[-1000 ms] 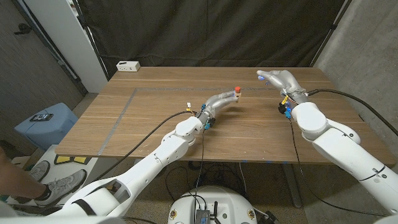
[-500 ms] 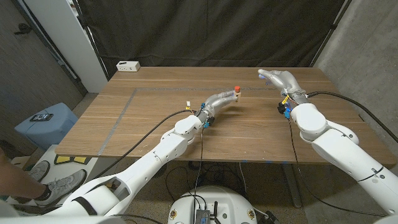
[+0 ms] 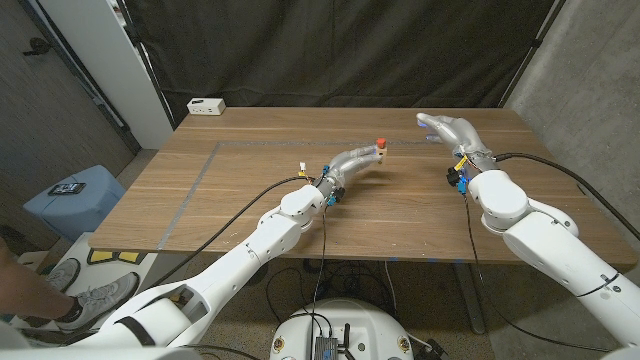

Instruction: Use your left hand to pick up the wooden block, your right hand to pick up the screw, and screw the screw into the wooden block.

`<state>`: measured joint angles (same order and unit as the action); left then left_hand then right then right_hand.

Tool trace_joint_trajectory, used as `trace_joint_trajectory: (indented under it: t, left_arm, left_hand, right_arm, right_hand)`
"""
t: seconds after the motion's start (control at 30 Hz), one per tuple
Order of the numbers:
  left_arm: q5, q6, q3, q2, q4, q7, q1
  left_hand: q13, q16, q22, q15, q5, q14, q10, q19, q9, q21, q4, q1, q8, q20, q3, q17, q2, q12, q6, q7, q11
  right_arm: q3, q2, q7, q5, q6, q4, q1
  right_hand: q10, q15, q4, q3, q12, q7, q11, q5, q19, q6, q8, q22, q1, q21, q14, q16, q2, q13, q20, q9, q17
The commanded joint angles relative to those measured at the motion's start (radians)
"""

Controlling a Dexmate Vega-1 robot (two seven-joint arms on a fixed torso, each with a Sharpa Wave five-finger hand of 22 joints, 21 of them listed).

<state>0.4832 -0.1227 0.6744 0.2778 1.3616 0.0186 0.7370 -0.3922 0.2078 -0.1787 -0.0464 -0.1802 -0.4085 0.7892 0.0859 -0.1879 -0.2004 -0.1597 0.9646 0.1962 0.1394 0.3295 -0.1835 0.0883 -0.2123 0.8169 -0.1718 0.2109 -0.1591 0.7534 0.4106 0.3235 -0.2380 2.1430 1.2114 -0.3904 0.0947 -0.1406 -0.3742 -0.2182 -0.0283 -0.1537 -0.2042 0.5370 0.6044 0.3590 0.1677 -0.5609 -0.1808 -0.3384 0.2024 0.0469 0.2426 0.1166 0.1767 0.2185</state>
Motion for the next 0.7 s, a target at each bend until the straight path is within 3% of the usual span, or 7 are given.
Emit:
trace_joint_trajectory:
  t: [0.03, 0.27, 0.5, 0.7]
  left_arm:
    - [-0.025, -0.005, 0.006, 0.001, 0.015, -0.026, 0.005]
    - [-0.041, -0.008, 0.010, 0.003, 0.028, -0.042, 0.010]
    - [-0.055, -0.013, 0.014, 0.005, 0.042, -0.056, 0.018]
    - [-0.060, -0.011, 0.014, 0.008, 0.053, -0.063, 0.025]
  left_hand:
    - [-0.004, 0.000, -0.004, -0.058, -0.007, 0.006, 0.006, -0.009, -0.002, 0.000, 0.004, 0.011, 0.004, -0.001, 0.000, -0.003, 0.004, -0.004, 0.012, 0.001, 0.003]
    - [-0.005, 0.001, -0.004, -0.058, -0.007, 0.007, 0.007, -0.011, -0.002, 0.001, 0.004, 0.011, 0.003, 0.001, -0.001, -0.003, 0.004, -0.004, 0.010, 0.002, 0.004]
    - [-0.005, 0.001, -0.004, -0.057, -0.007, 0.007, 0.007, -0.012, -0.002, 0.001, 0.004, 0.012, 0.003, 0.001, -0.001, -0.003, 0.005, -0.004, 0.009, 0.002, 0.003]
    - [-0.005, 0.002, -0.004, -0.058, -0.006, 0.007, 0.006, -0.012, -0.002, 0.000, 0.004, 0.012, 0.003, -0.001, -0.002, -0.003, 0.004, -0.003, 0.010, 0.001, 0.004]
  right_arm:
    - [0.005, -0.010, -0.013, 0.061, 0.040, -0.009, 0.016]
    - [0.010, -0.007, -0.037, 0.101, 0.072, -0.016, 0.030]
    - [0.007, -0.012, -0.043, 0.129, 0.095, -0.015, 0.040]
    - [0.001, -0.011, -0.054, 0.152, 0.109, -0.015, 0.045]
  right_hand:
    - [0.014, 0.006, 0.000, 0.009, 0.005, 0.005, 0.000, -0.001, -0.016, -0.025, -0.019, 0.002, 0.006, 0.001, 0.018, -0.005, -0.005, 0.000, -0.002, -0.001, 0.000]
    - [0.066, 0.024, 0.008, 0.021, 0.023, 0.018, -0.009, 0.005, -0.059, -0.071, -0.070, 0.002, 0.029, 0.004, 0.066, -0.012, -0.007, -0.008, 0.011, -0.001, 0.000]
    - [0.149, 0.052, 0.018, 0.032, 0.040, 0.012, -0.016, 0.006, -0.110, -0.113, -0.121, 0.002, 0.059, 0.005, 0.131, -0.018, -0.018, -0.020, 0.020, 0.000, -0.002]
    - [0.215, 0.077, 0.022, 0.038, 0.046, 0.010, -0.019, 0.005, -0.142, -0.123, -0.146, 0.001, 0.077, 0.005, 0.187, -0.023, -0.026, -0.032, 0.026, 0.001, -0.006]
